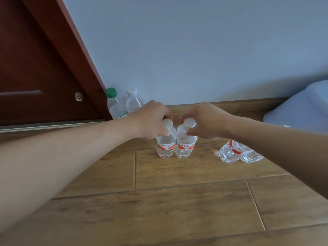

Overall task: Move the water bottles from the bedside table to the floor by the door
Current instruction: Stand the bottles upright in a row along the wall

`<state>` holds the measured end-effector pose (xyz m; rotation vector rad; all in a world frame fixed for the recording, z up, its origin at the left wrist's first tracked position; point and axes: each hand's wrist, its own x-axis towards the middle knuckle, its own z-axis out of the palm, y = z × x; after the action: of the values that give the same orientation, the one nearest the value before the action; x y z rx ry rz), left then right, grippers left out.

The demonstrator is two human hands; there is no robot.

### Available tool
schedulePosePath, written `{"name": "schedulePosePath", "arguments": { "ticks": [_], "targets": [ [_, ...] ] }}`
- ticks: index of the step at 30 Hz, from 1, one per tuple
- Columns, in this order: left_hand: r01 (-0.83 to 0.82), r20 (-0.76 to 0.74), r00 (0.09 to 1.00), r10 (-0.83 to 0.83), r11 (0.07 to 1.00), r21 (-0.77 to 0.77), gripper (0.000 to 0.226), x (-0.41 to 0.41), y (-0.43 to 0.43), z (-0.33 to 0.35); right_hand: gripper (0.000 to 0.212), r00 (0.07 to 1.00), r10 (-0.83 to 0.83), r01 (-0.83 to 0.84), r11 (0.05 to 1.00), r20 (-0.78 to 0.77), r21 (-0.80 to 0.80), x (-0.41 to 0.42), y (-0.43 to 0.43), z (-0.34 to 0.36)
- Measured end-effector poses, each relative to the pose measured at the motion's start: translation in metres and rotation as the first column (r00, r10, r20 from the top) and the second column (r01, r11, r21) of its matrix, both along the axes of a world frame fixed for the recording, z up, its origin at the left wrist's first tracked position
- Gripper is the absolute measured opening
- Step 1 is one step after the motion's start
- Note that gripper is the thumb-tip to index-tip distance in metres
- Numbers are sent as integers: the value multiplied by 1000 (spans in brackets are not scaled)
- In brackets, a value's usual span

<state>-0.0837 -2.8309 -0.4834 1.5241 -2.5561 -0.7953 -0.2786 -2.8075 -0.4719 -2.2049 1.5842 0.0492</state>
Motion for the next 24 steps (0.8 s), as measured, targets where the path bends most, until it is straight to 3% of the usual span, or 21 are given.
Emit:
{"name": "schedulePosePath", "arguments": {
  "ticks": [11,24],
  "targets": [
    [-66,7,998,67,995,-71,40,15,-43,17,36,999,-15,18,995,31,-94,12,-44,6],
    [-93,55,993,104,981,-171,36,21,-89,1,38,989,-82,97,987,121,-127,27,-96,-12]
  ]
}}
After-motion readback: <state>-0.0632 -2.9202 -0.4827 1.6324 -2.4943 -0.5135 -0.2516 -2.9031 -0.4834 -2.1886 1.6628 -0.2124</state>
